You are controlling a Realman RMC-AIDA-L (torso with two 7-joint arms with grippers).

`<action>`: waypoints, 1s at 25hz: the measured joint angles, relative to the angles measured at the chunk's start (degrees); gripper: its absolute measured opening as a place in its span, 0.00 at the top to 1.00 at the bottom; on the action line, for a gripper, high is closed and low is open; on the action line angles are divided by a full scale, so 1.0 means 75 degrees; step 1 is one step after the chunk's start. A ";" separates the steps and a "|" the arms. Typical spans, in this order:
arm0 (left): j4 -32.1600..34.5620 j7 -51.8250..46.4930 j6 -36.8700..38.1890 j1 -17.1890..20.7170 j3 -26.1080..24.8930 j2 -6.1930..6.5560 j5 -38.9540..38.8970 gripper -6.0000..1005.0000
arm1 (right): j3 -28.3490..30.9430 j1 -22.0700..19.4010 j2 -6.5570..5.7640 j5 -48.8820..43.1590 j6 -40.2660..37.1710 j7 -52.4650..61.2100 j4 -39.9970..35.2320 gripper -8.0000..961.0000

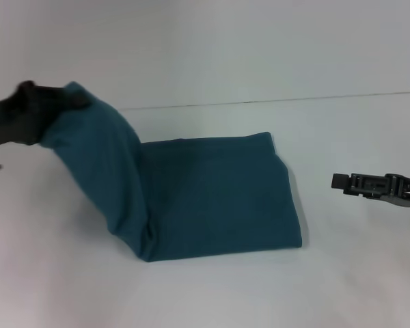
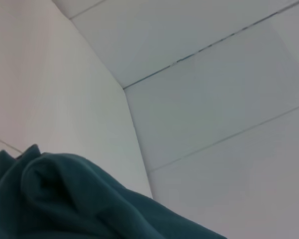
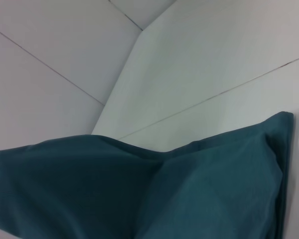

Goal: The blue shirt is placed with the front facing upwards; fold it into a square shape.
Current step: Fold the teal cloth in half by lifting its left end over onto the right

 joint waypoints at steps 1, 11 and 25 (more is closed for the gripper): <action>-0.0029 0.0027 -0.0122 -0.0037 0.0111 -0.0062 -0.0003 0.94 | 0.0000 0.0003 0.0000 0.0000 0.0004 -0.0003 0.0000 0.32; -0.0468 0.0349 -0.1088 -0.0534 0.0981 -0.0681 -0.0019 0.94 | -0.0015 -0.0060 -0.0007 0.0001 0.0048 -0.0010 0.0000 0.32; -0.1125 0.0310 -0.2485 -0.1127 0.2600 -0.0912 -0.0175 0.94 | -0.0056 -0.0075 -0.0041 -0.0008 0.0085 -0.0087 0.0138 0.32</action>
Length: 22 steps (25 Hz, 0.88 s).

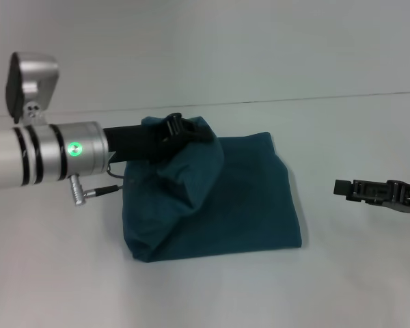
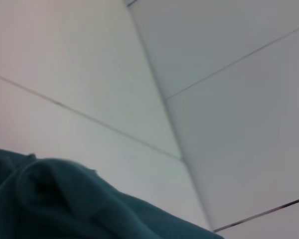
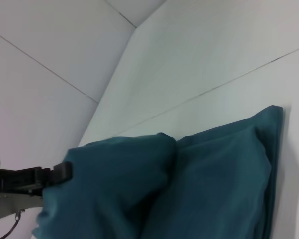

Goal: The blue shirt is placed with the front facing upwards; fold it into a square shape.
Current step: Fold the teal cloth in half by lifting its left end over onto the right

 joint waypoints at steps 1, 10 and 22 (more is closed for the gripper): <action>0.0118 -0.0225 -0.0136 -0.0012 0.0308 0.0029 0.0028 0.94 | -0.0003 0.0000 -0.0005 -0.0001 0.0005 0.0000 0.0016 0.32; 0.0742 -0.2081 -0.0561 -0.0539 0.1443 0.0317 0.1512 0.94 | 0.0008 -0.0001 -0.0021 -0.0115 0.0110 -0.0005 0.0056 0.32; 0.0756 -0.2025 -0.0845 -0.1370 0.1600 0.0008 0.2320 0.94 | -0.0002 0.0014 0.0011 -0.0205 0.0225 -0.0005 0.0074 0.32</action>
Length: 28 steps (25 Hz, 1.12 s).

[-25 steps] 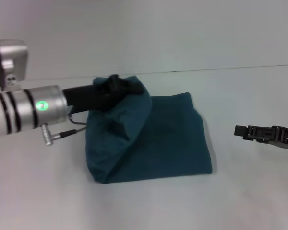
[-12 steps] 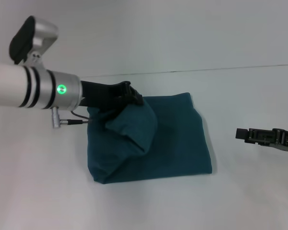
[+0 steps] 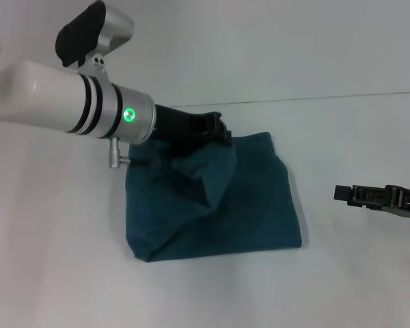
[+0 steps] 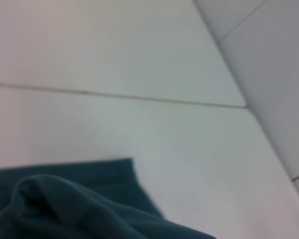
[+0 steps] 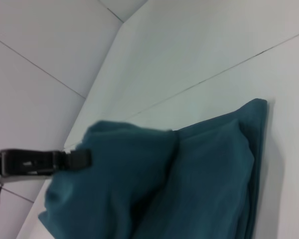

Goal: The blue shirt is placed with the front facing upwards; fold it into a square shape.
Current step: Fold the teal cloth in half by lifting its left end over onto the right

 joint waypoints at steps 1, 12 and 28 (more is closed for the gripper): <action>0.0098 0.0011 -0.0001 0.0019 -0.0006 -0.0025 -0.0027 0.94 | 0.0000 -0.0005 0.0007 0.0000 0.0003 0.0000 0.0000 0.32; 0.0291 -0.0002 -0.0294 0.0025 0.0254 -0.0030 -0.0499 0.94 | 0.0019 -0.0026 0.0017 0.0001 0.0019 0.0000 -0.0001 0.32; -0.0239 -0.0012 -0.0683 -0.0361 0.0540 0.0034 0.0098 0.94 | -0.0002 -0.0004 0.0023 0.0003 0.0016 0.0000 -0.0001 0.32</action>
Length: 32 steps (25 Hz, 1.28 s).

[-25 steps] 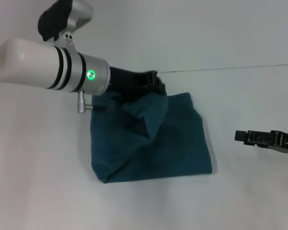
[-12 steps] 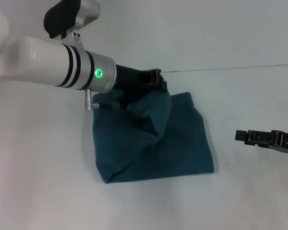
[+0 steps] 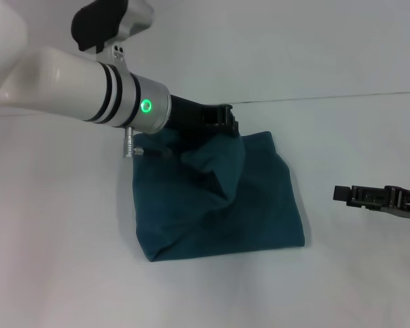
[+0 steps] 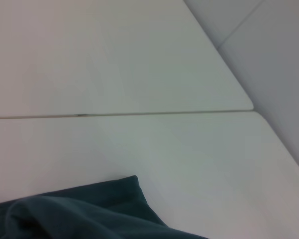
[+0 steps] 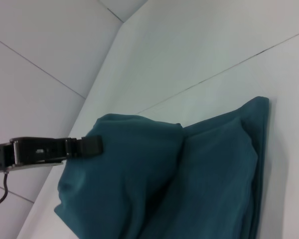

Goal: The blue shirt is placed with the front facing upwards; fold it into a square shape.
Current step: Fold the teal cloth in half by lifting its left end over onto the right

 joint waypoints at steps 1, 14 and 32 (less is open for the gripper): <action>-0.0001 0.0010 -0.0017 -0.0010 0.0078 0.0000 0.0001 0.94 | 0.0000 -0.0002 0.0001 0.0000 0.0000 0.0000 0.0002 0.32; 0.0032 0.0431 -0.0027 -0.0078 0.0117 -0.0071 -0.0445 0.94 | -0.0002 -0.0022 0.0001 -0.0002 0.0051 -0.0006 0.0104 0.32; 0.0278 0.1084 0.0145 0.0483 0.0080 -0.0048 -0.1705 0.31 | -0.0011 -0.0002 -0.0032 -0.0107 0.0044 -0.0012 0.0105 0.32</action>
